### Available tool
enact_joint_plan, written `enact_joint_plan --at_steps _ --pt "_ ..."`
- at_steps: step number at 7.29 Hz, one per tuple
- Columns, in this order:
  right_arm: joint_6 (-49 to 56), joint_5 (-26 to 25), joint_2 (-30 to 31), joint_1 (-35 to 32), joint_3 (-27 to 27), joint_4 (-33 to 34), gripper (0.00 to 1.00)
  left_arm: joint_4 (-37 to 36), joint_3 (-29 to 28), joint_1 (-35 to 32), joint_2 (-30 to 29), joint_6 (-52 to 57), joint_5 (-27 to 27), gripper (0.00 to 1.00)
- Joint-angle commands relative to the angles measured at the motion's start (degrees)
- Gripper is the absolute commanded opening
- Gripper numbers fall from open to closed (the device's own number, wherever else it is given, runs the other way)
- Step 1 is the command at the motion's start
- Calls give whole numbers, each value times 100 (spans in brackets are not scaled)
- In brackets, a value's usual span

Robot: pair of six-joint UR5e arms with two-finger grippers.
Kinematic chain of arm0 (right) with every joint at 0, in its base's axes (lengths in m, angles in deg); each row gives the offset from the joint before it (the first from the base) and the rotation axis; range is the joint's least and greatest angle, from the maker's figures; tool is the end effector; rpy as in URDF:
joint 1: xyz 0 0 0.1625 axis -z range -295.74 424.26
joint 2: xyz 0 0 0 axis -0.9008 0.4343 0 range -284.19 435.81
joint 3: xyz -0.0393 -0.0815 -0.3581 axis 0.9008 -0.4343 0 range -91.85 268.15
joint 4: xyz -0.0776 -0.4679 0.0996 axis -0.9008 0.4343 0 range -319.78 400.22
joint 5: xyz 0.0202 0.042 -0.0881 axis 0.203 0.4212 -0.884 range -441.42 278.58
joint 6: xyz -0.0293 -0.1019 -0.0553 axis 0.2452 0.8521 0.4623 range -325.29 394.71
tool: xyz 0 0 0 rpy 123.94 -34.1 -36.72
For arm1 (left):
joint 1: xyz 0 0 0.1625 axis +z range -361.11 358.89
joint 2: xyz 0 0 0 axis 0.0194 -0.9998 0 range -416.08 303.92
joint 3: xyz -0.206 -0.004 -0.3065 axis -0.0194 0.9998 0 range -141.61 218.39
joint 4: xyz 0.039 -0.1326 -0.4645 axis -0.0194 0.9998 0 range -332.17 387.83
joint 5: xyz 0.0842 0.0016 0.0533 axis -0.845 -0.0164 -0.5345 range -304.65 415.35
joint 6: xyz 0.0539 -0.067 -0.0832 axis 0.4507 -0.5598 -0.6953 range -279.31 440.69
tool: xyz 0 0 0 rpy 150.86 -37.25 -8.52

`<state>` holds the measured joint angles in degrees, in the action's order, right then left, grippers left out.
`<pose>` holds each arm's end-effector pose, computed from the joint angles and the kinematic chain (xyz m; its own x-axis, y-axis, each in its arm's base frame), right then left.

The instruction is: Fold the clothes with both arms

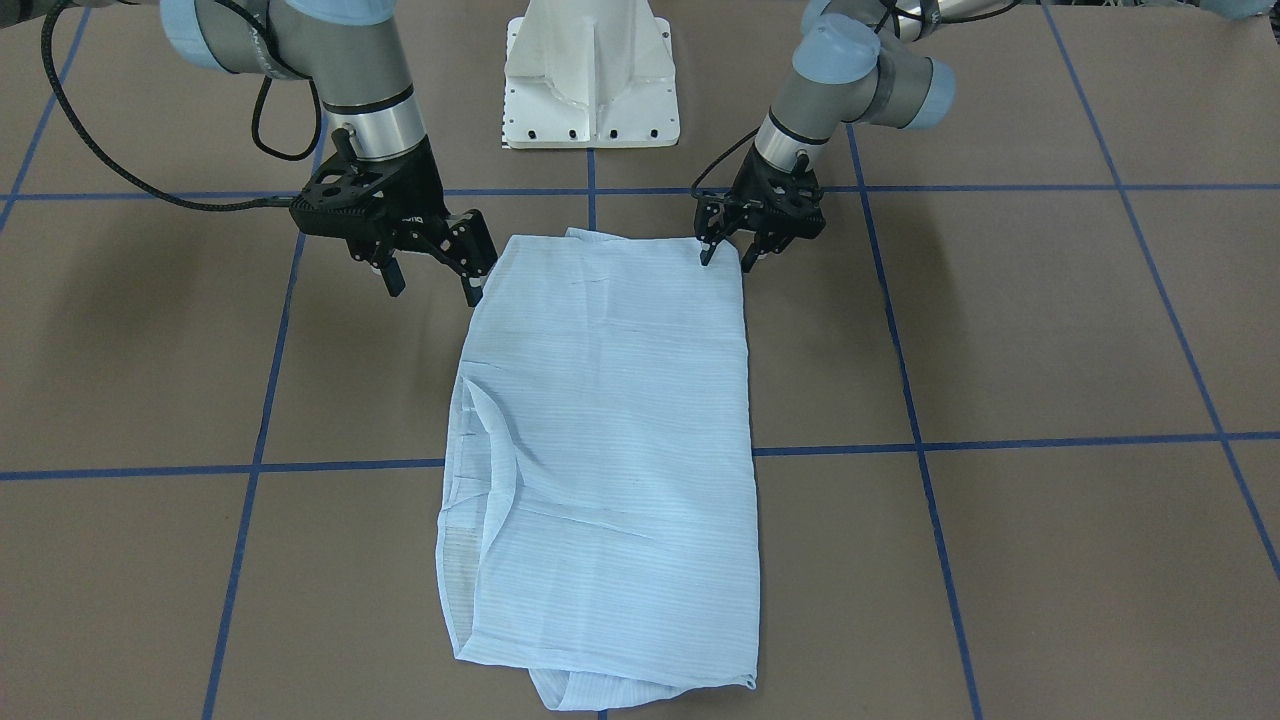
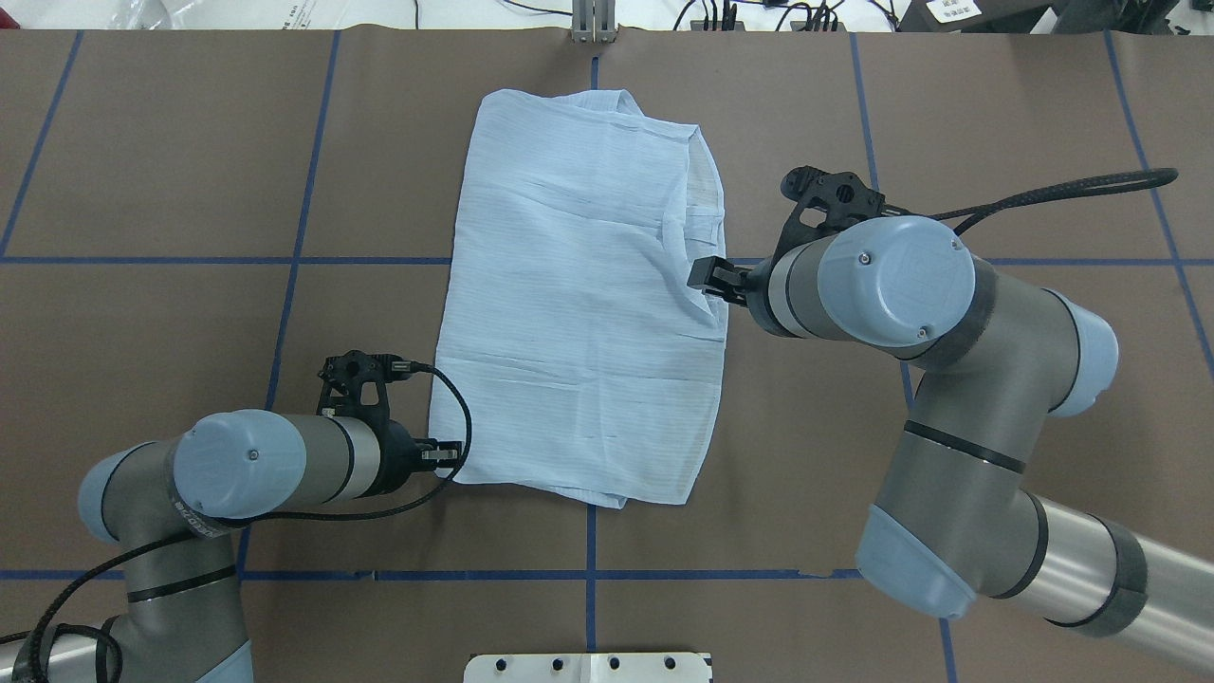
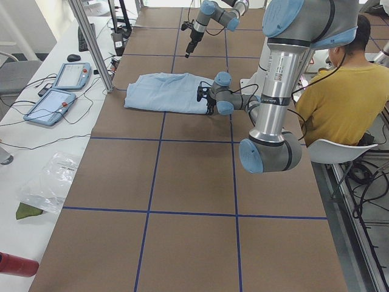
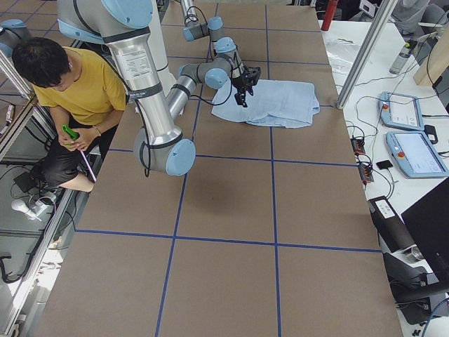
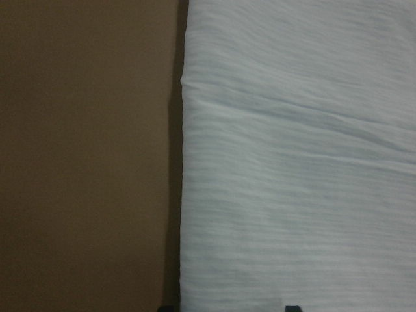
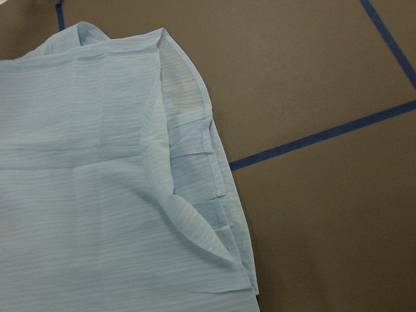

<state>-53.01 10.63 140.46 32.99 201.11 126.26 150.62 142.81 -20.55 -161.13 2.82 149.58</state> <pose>-0.4661 -0.4340 0.1426 0.5425 0.2828 0.7911 -0.4733 0.8808 0.0097 0.5749 -0.3349 0.2574 0.4861 0.0508 -0.8724 0.1720 0.9732 0.1525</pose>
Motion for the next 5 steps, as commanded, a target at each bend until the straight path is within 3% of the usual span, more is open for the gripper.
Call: enact_joint_plan --at_steps 1,2,3,4,5 --pt "0 -12 22 16 7 0 100 0 0 81 -16 0 -1 34" --pt "-9 -12 22 16 16 0 100 0 0 81 -7 0 -1 21" --pt "-9 -12 30 42 16 0 100 0 17 81 -7 -9 -9 0" --pt "-209 -20 39 112 33 0 100 0 70 81 2 -9 -53 0" --pt "-733 -377 31 444 42 61 100 0 79 81 -7 -18 -140 0"
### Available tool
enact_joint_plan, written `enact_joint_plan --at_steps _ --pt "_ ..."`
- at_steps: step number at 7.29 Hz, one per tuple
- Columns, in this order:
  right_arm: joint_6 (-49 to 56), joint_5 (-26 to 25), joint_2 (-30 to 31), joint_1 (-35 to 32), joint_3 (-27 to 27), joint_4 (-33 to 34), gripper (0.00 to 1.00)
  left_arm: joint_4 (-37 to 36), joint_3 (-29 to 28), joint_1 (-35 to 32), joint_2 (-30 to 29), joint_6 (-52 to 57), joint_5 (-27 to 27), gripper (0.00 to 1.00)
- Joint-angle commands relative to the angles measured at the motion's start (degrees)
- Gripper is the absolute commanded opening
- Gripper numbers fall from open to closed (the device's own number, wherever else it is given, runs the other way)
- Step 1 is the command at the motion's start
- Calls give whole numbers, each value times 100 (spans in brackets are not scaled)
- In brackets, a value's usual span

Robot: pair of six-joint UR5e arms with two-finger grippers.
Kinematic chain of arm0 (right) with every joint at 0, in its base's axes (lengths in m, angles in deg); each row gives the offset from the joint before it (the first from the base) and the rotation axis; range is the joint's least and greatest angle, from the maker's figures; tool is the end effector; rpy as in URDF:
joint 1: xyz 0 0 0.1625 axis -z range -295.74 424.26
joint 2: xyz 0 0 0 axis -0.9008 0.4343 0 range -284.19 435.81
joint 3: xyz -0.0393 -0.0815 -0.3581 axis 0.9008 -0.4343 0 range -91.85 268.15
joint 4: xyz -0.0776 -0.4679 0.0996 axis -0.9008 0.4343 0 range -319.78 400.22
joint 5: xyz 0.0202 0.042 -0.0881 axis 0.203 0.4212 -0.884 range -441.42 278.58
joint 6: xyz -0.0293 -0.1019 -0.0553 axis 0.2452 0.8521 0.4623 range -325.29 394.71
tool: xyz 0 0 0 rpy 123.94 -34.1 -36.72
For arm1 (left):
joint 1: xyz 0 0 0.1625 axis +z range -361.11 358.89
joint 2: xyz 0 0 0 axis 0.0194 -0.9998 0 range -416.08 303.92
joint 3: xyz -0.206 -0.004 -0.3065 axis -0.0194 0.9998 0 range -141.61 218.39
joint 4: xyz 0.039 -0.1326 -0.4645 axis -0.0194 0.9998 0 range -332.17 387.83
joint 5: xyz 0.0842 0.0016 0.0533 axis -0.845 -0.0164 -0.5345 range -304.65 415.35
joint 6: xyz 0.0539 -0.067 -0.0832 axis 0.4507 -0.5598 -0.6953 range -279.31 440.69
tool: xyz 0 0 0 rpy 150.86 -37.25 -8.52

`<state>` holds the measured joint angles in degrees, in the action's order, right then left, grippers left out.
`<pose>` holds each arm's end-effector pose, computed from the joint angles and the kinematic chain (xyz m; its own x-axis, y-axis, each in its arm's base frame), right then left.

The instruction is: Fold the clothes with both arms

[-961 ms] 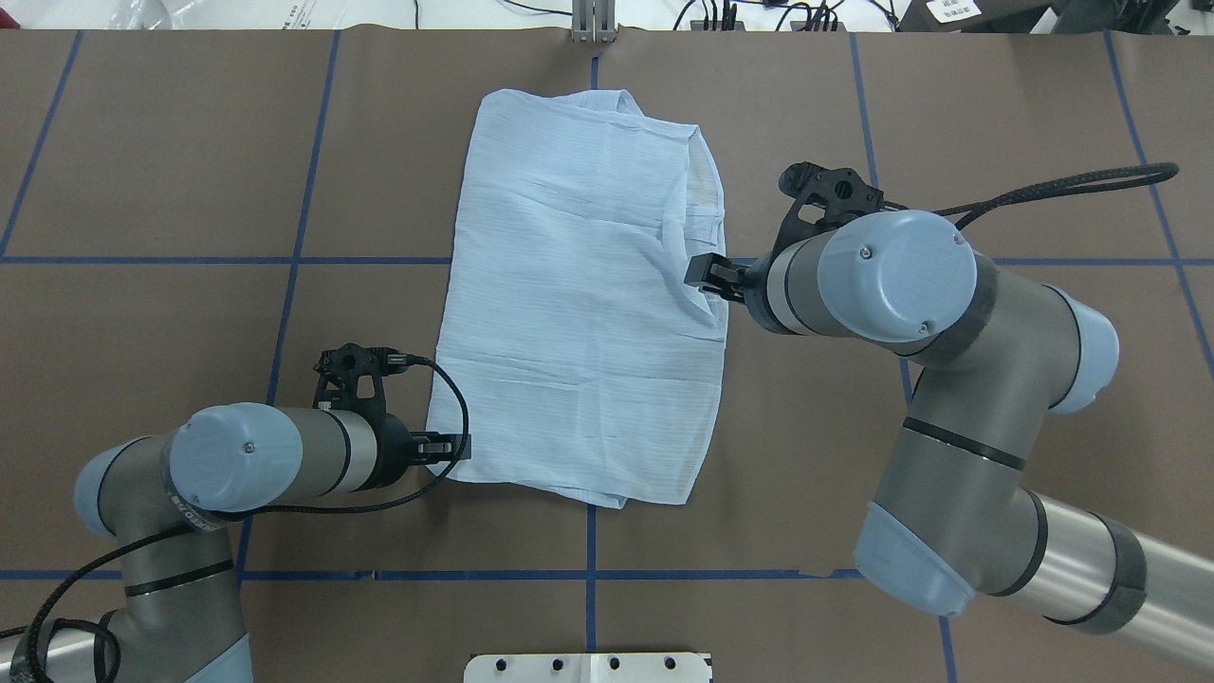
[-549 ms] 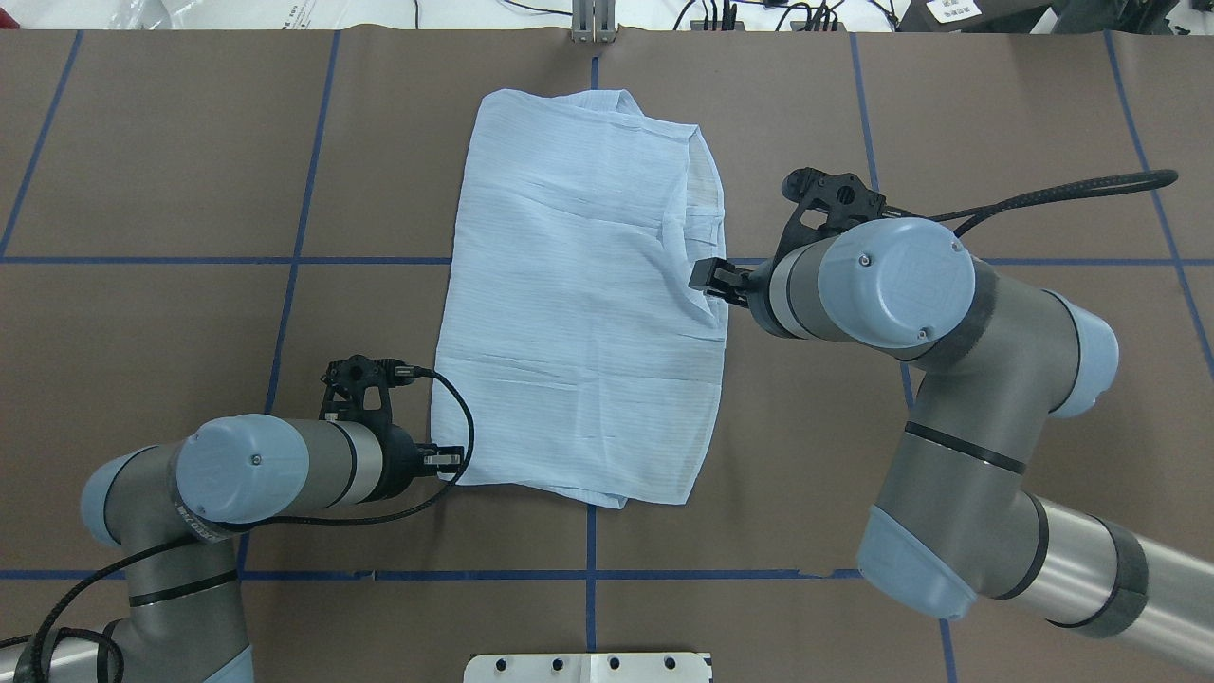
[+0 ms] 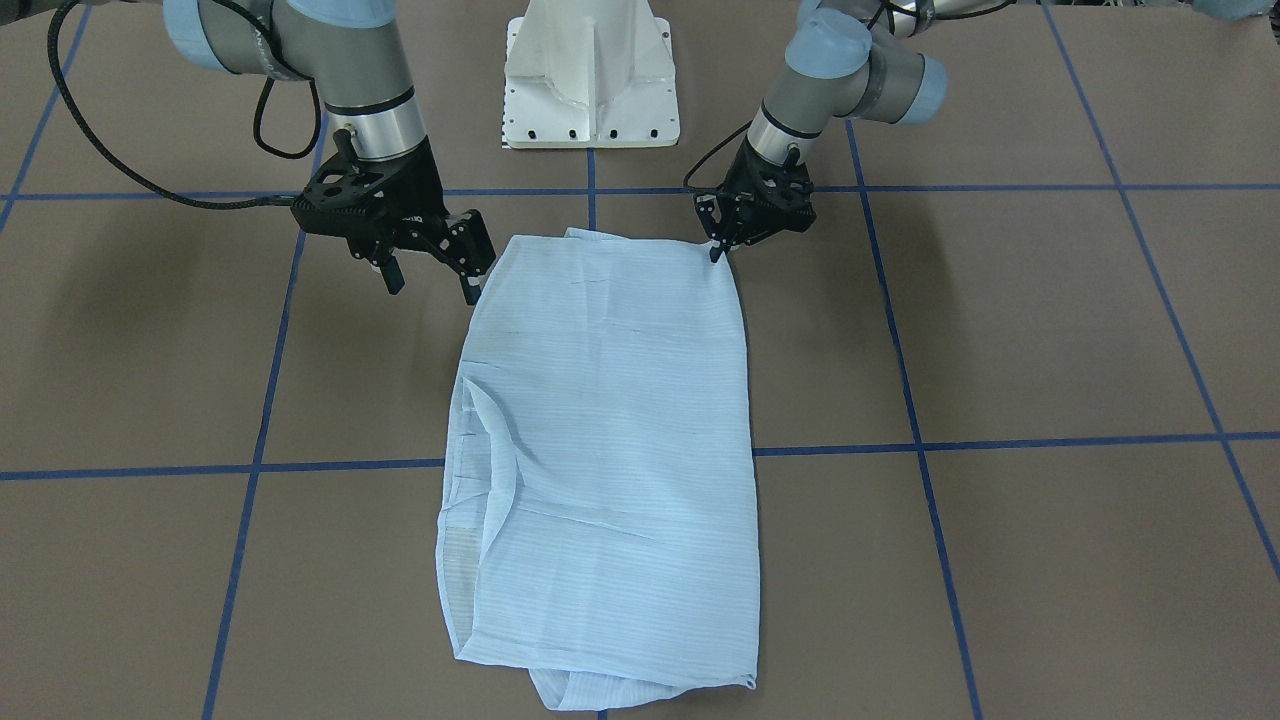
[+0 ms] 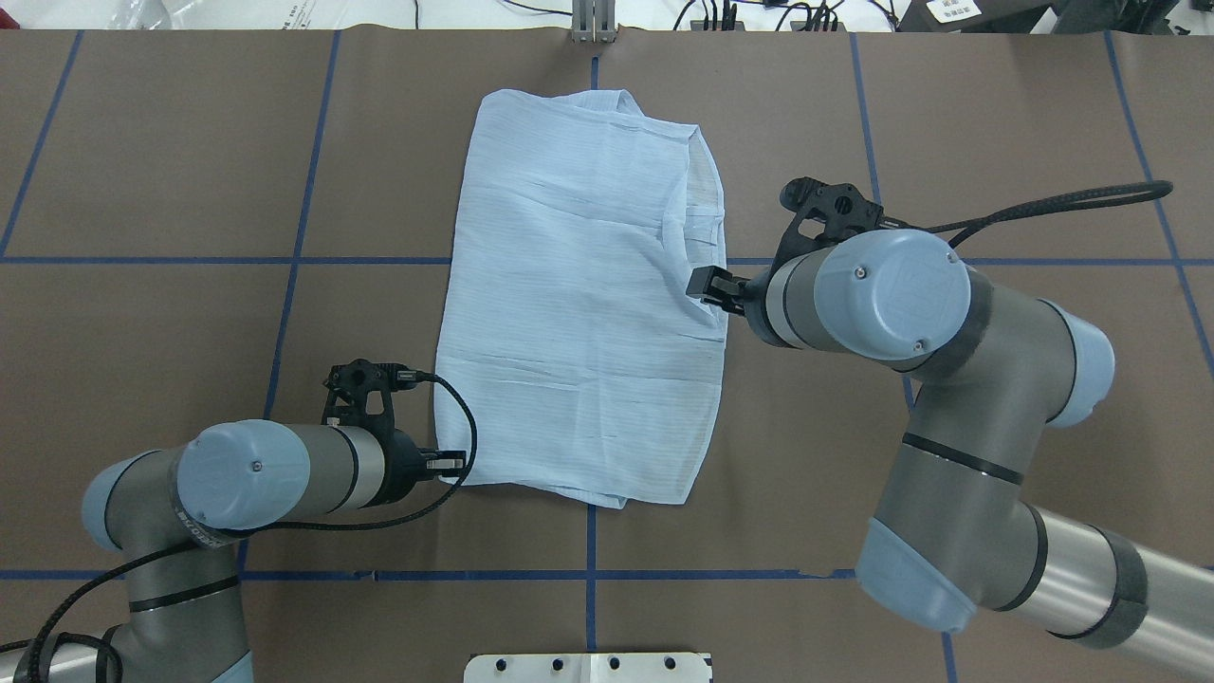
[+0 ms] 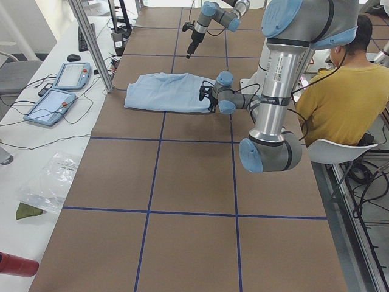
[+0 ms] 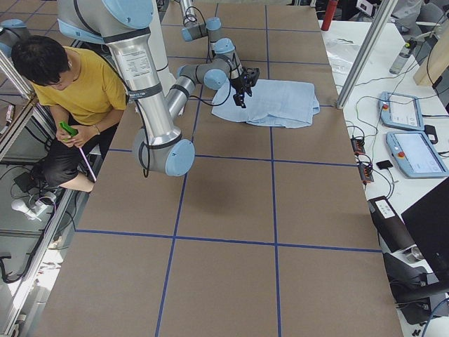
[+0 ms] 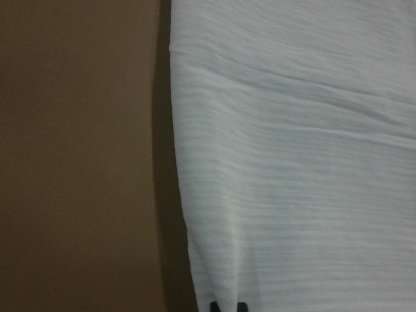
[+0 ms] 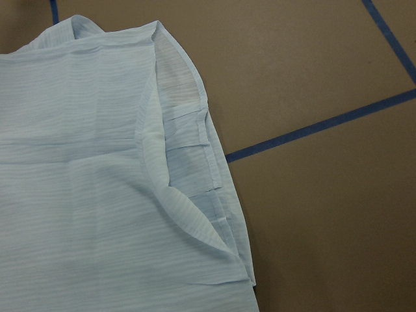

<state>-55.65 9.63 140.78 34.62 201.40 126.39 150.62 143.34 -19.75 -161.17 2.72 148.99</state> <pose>-0.4758 -0.4215 0.1441 0.5309 0.3092 0.7890 -0.4852 0.8742 -0.0161 0.5769 -0.3273 0.2519 0.4786 0.0582 -0.8761 0.1693 0.9729 0.1572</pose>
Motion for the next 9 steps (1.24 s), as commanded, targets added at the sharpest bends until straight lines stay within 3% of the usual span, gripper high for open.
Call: enact_joint_plan --at_steps 1,2,3,6,9 --pt "-1135 -507 -11 649 39 179 98 0 35 0 -12 -112 -108 0" --pt "-2116 -544 -72 983 48 467 95 9 52 0 -21 -339 -117 0" --pt "-2683 -980 -64 1421 57 479 95 9 96 87 -21 -585 -205 0" --pt "-2821 -1098 -81 1786 171 479 97 0 457 570 49 -1280 -477 0" --pt "-3163 -1116 -300 1848 -161 444 96 0 466 589 49 -1291 -513 0"
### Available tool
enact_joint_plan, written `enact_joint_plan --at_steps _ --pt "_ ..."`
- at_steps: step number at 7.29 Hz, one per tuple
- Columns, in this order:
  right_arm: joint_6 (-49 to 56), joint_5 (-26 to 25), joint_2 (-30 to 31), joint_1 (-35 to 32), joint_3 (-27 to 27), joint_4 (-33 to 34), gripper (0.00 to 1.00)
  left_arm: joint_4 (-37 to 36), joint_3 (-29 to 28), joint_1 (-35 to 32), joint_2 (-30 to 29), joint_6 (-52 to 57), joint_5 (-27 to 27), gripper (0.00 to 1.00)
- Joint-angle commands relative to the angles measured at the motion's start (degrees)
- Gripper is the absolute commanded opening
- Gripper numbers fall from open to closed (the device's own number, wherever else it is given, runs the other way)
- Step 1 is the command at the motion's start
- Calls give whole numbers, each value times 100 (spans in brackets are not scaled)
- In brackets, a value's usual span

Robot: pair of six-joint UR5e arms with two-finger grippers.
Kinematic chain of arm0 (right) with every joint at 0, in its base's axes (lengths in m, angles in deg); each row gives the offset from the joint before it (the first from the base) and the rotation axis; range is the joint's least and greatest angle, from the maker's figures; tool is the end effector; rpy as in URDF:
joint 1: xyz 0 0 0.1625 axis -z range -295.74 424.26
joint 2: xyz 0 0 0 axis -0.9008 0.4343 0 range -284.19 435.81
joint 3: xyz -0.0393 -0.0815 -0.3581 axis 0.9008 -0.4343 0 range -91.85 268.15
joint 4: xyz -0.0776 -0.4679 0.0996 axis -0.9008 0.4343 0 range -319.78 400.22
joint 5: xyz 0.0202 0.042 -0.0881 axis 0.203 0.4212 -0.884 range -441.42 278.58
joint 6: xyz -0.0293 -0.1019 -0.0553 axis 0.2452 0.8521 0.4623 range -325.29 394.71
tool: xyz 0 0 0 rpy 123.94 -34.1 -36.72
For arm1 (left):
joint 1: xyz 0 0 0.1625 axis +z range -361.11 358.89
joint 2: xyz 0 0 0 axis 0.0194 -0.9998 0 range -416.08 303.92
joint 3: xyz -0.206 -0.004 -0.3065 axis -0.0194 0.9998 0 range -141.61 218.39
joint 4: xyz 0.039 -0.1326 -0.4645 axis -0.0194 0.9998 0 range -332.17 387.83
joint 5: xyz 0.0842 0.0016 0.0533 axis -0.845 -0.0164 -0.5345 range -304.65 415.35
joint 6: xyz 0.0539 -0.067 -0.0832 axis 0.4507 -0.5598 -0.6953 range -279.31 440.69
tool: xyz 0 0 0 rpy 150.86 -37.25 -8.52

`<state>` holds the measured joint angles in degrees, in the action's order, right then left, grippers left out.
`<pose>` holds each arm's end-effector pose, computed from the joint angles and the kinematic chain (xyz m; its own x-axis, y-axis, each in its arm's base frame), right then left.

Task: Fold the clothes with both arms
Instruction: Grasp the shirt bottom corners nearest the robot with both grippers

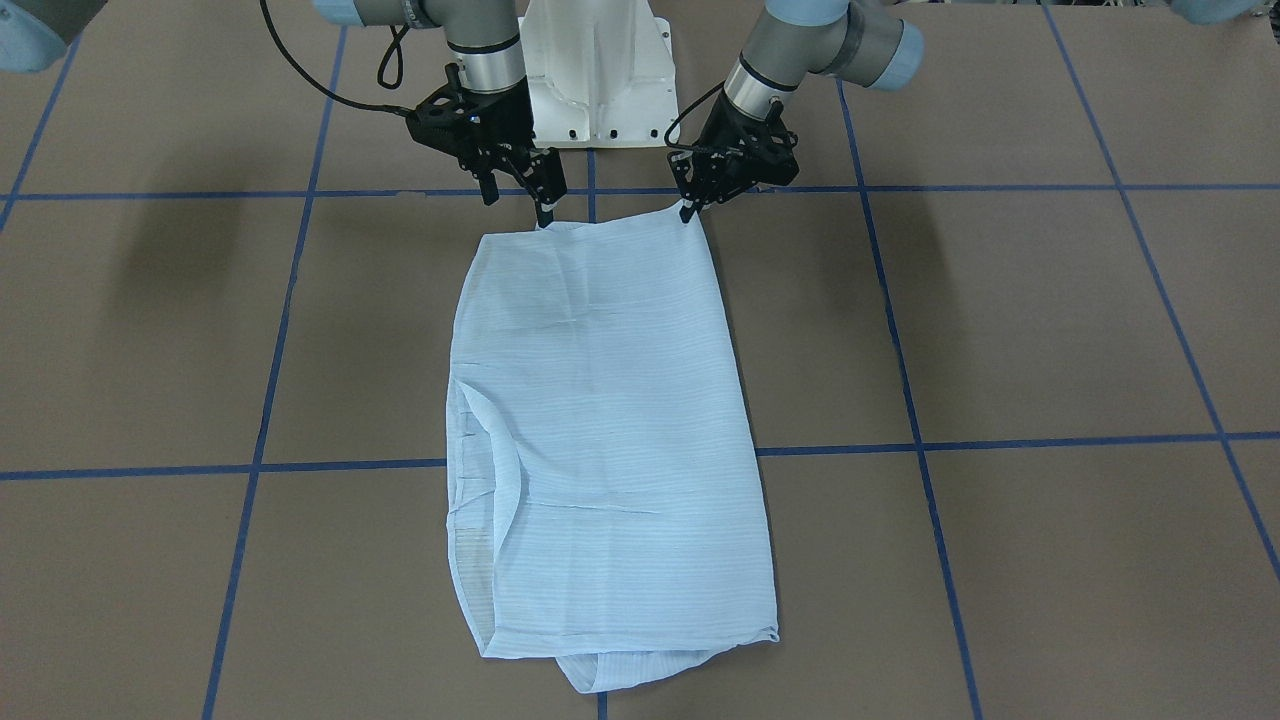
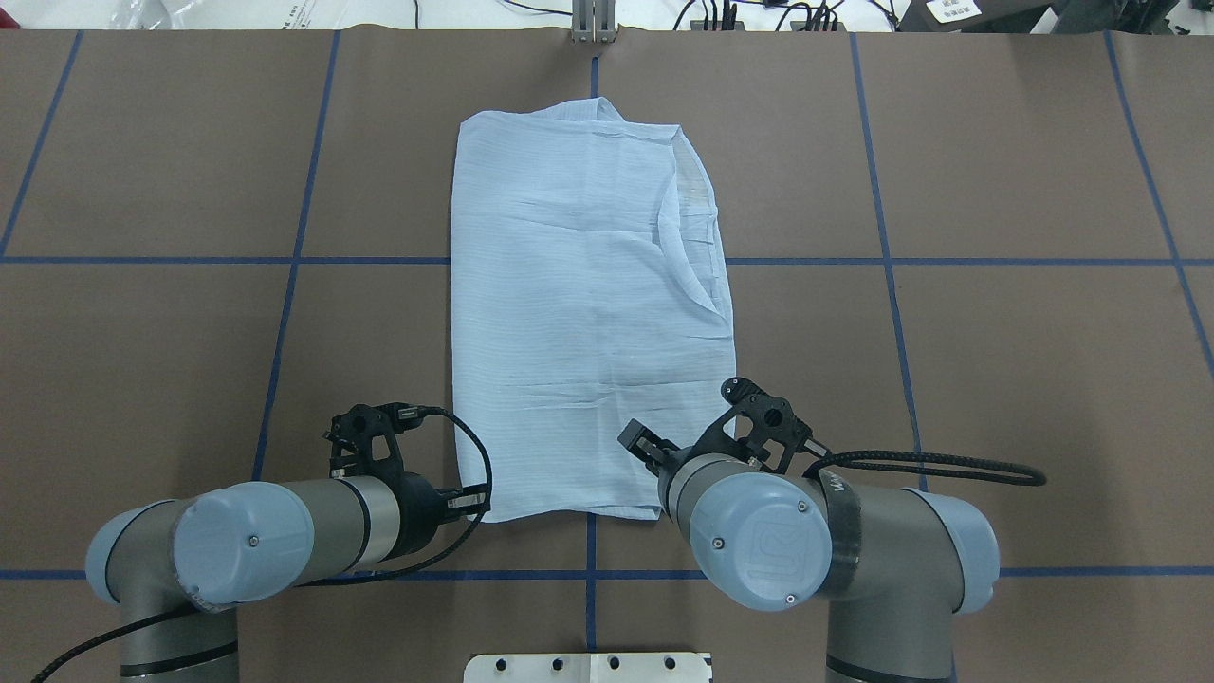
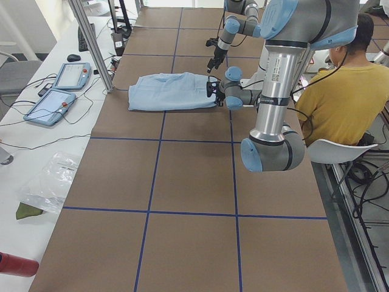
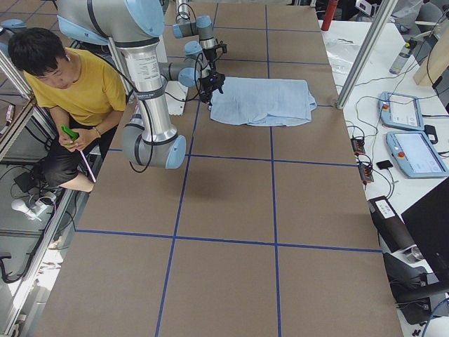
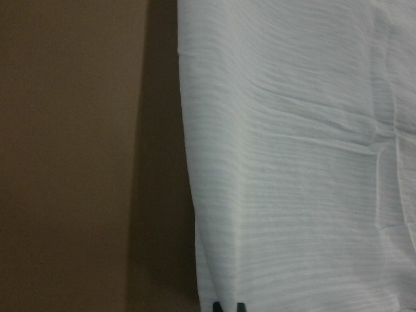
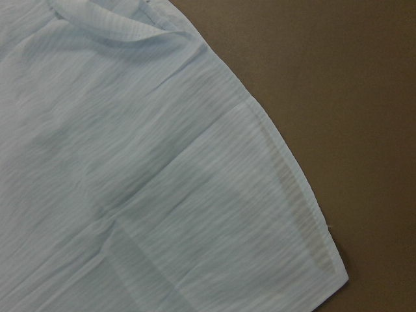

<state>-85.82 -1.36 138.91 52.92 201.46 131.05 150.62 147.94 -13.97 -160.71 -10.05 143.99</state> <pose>-0.5773 -0.2728 0.1349 0.3864 0.5877 0.7109 -0.6018 0.7447 -0.2886 0.5818 -0.2725 0.2133 0.3784 -0.0994 -0.9203 0.2487 0.9686 -0.0024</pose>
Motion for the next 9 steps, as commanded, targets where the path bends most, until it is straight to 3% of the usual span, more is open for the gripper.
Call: enact_joint_plan --at_steps 1,5,7,9 --pt "-225 -16 -253 18 -335 -13 96 0 5 12 4 -14 -22 0" --pt "-516 36 -342 27 -845 48 95 0 5 12 21 -14 -83 0" --pt "-751 45 -665 36 -1353 57 91 0 5 12 12 -14 -163 0" --pt "-762 71 -729 53 -1461 57 90 0 5 12 30 -6 -163 0"
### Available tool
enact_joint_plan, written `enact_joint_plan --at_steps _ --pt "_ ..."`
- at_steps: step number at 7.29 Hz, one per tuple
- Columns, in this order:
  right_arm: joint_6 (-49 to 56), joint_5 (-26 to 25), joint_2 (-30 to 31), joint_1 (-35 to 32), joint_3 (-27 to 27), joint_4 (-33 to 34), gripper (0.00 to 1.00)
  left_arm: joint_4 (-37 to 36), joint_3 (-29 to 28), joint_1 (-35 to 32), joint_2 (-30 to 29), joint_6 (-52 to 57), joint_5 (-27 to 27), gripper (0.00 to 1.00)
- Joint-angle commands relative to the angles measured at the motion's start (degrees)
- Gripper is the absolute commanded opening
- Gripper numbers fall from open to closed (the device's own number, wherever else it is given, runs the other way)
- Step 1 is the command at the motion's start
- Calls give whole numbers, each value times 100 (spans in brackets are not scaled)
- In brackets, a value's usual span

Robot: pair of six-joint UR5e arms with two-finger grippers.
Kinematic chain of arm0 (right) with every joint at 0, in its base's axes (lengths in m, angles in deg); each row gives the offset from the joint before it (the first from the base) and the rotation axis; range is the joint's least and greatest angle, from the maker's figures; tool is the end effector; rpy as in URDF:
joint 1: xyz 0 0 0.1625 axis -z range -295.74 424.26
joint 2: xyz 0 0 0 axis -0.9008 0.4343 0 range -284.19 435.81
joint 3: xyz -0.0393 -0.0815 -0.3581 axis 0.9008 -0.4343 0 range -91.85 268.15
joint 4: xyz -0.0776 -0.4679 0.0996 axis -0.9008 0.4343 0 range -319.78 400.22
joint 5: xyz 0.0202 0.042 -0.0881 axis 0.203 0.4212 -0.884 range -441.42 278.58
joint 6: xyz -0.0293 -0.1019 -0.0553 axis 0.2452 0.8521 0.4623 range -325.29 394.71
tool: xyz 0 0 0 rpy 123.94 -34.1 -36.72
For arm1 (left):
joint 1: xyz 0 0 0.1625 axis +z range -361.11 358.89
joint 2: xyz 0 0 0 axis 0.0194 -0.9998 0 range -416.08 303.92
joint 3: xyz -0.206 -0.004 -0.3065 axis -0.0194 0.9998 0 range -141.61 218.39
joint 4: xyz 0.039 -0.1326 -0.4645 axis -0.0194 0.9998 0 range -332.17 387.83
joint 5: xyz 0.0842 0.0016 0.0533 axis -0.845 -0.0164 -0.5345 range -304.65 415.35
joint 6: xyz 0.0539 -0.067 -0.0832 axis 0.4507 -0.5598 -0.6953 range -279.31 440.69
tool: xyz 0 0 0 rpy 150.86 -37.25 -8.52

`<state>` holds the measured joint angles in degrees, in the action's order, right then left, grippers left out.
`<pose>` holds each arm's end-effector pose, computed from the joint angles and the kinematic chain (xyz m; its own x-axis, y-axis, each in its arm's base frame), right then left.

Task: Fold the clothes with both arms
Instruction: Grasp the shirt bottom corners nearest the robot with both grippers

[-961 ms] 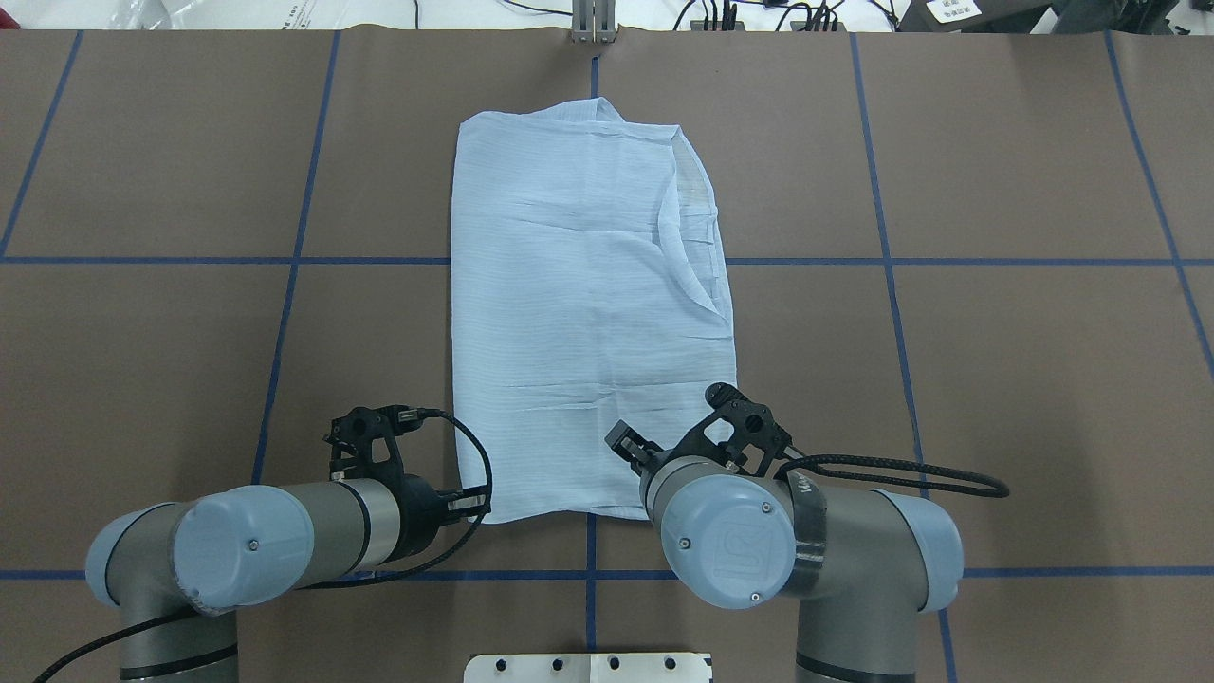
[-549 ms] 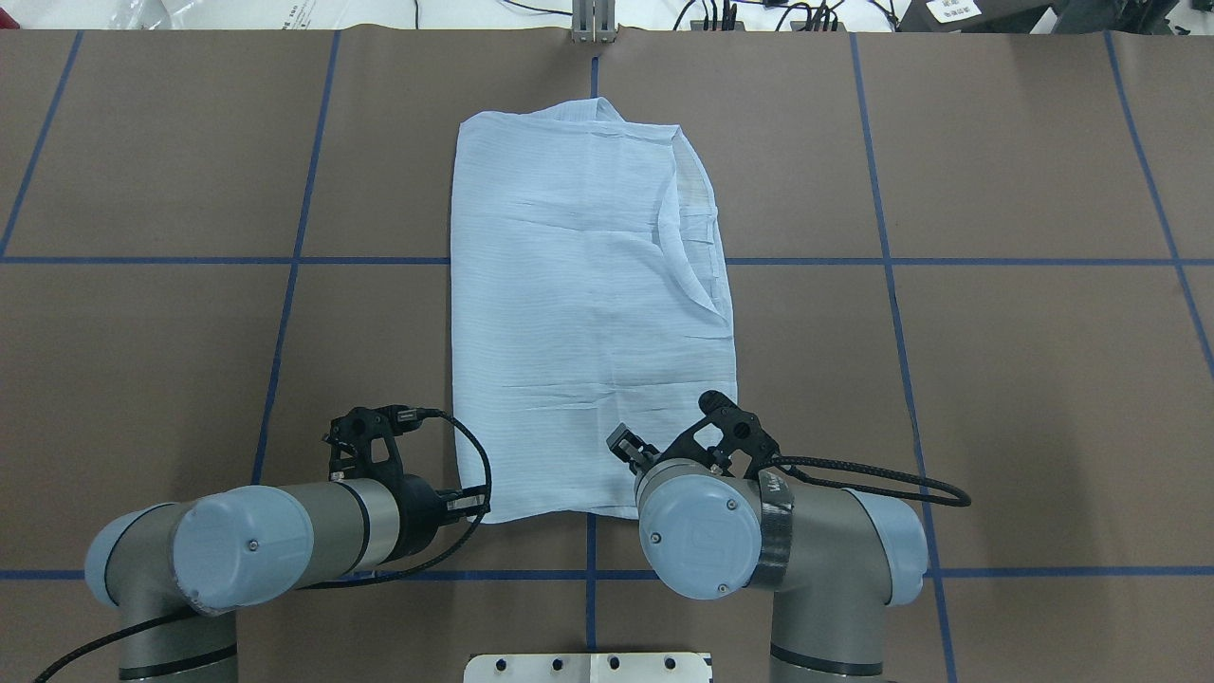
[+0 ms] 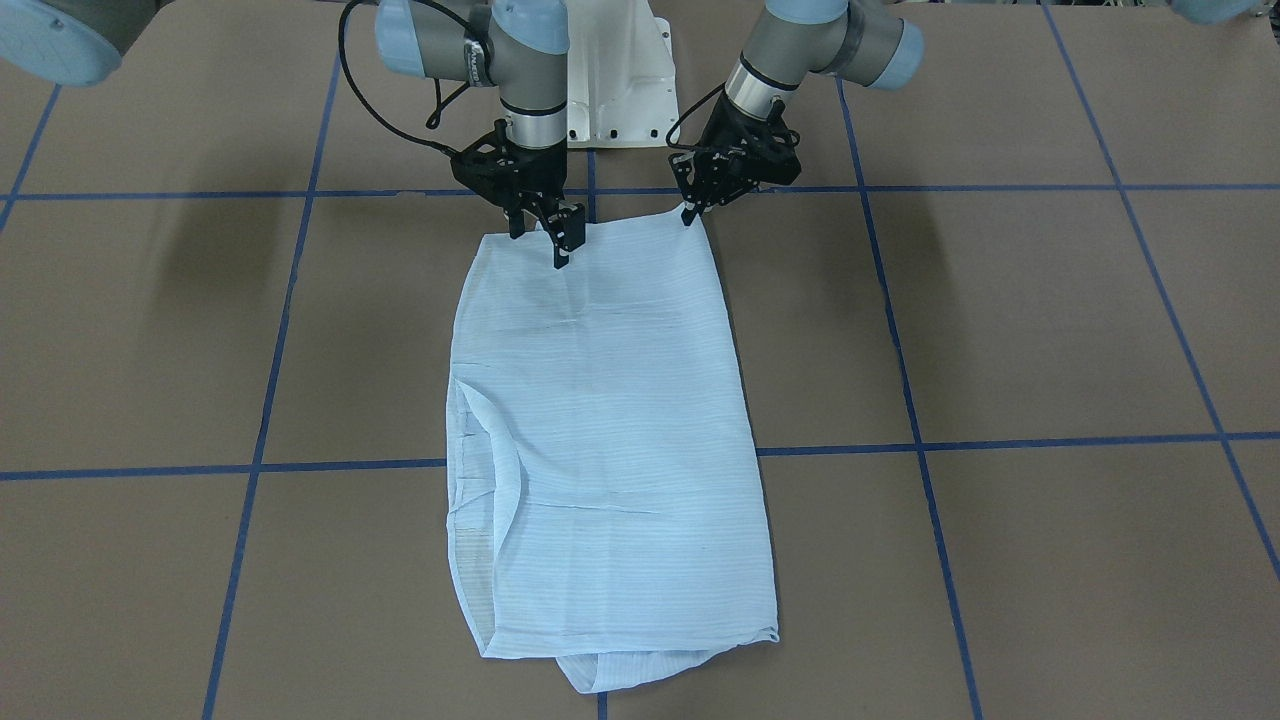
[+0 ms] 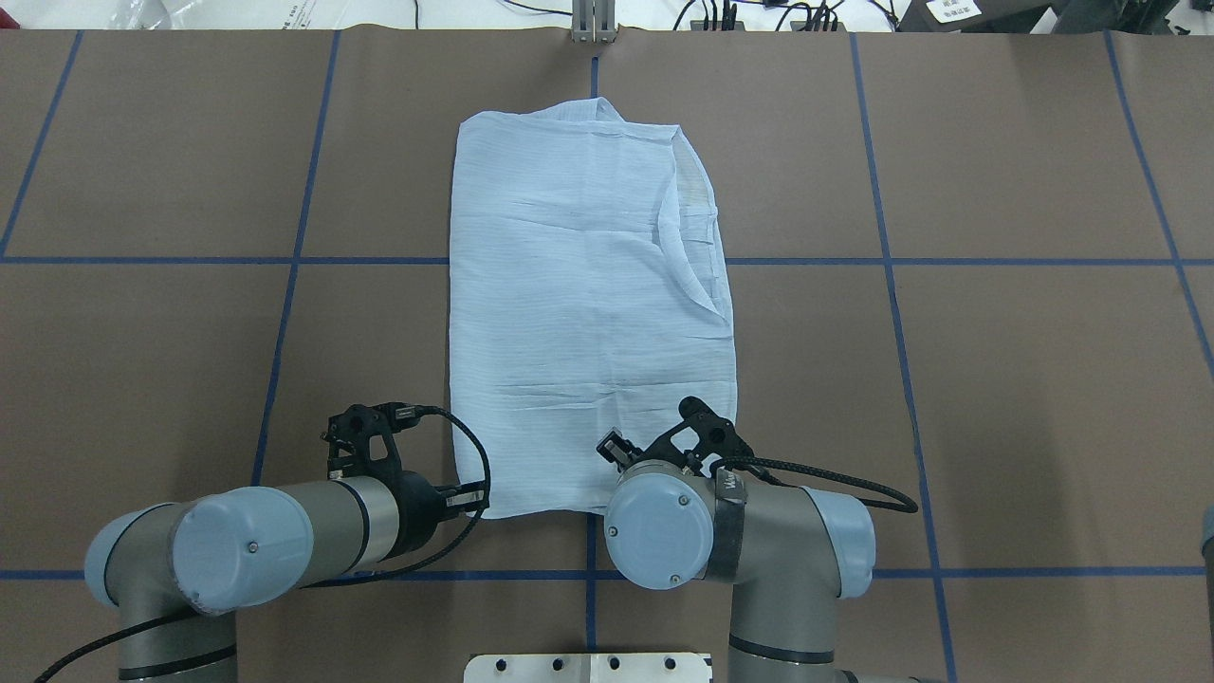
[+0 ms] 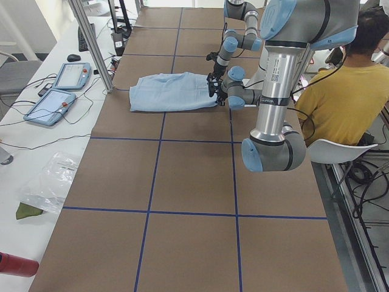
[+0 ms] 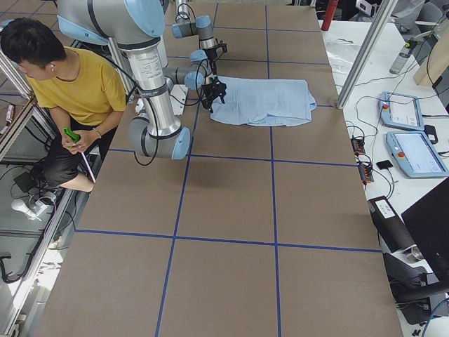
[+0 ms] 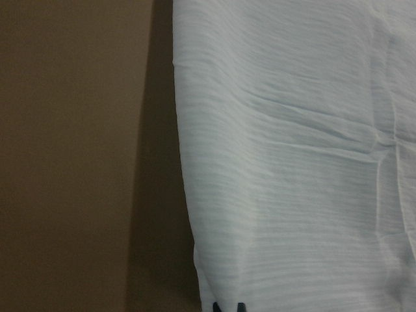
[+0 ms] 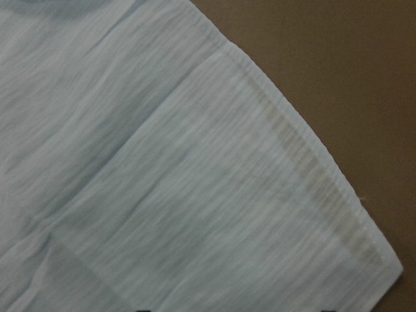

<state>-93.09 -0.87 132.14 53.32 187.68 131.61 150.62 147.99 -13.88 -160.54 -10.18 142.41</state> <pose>-0.6557 -0.2825 0.1724 0.3978 0.6926 0.6017 -0.6814 0.6622 -0.3117 0.5810 -0.2747 0.2147 0.3795 -0.1014 -0.9196 0.2725 0.9621 0.0064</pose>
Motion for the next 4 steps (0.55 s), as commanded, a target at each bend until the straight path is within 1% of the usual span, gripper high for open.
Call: enact_joint_plan --at_steps 1,2,4 --pt "-44 30 -51 30 -39 70 90 0 0 2 13 -1 -4 0" --pt "-79 30 -86 30 -13 106 81 0 0 2 13 -2 -4 0" --pt "-307 30 -174 39 5 106 40 0 0 2 13 -2 -13 0"
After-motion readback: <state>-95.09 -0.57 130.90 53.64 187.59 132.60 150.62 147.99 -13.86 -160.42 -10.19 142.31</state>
